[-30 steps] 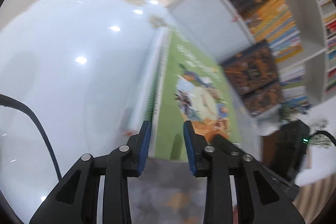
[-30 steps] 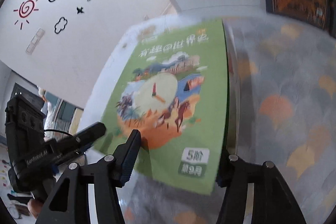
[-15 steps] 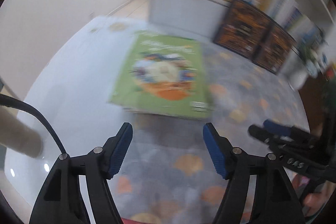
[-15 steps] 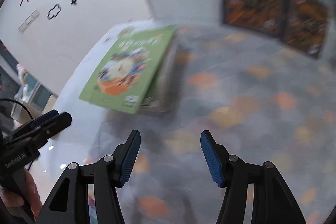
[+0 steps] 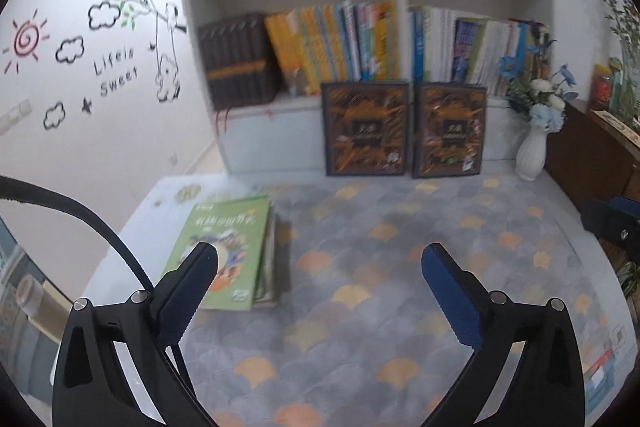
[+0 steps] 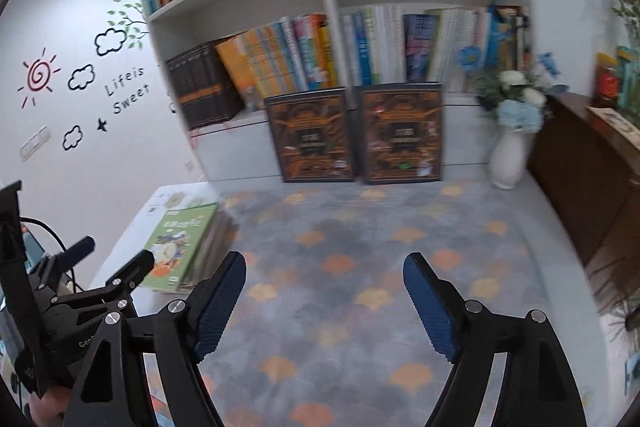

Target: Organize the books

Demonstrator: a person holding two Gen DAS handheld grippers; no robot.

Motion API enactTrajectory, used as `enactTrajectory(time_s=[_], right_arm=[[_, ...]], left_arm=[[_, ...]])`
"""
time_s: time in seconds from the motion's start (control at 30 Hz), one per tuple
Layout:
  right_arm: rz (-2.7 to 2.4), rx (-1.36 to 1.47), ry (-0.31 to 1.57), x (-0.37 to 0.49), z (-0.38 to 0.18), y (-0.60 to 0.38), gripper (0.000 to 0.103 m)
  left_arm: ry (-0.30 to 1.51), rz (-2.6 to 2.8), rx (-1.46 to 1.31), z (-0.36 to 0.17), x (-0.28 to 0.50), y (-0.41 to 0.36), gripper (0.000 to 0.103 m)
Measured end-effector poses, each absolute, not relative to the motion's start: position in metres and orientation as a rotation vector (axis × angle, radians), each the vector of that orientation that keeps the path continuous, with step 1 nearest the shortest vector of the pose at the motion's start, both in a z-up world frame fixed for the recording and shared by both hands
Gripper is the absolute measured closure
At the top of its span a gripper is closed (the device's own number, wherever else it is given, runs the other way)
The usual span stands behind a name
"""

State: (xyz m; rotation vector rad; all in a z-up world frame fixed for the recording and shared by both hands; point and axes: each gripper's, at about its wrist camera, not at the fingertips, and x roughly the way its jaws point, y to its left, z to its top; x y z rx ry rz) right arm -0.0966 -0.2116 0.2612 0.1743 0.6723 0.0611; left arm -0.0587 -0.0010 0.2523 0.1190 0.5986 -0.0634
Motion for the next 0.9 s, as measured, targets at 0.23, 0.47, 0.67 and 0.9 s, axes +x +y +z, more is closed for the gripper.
enactTrajectory(time_s=[0.23,0.47,0.67,0.9], right_arm=[[0.001,0.179,0.655,-0.118,0.283,-0.266,0.023],[0.018,0.180,0.671,-0.124,0.281,-0.291,0.021],[0.044,0.162,0.688,-0.119,0.274,-0.295,0.021],[0.069,0.162,0.709,-0.110,0.268,-0.297,0.021]], left_arm=[[0.639,-0.023,0.157,0.275,-0.065,-0.059,0.001],[0.626,-0.009,0.151,0.282,-0.079,-0.084,0.001],[0.646,0.031,0.131,0.276,-0.081,-0.086,0.001],[0.649,0.047,0.127,0.275,-0.078,-0.087,0.001]])
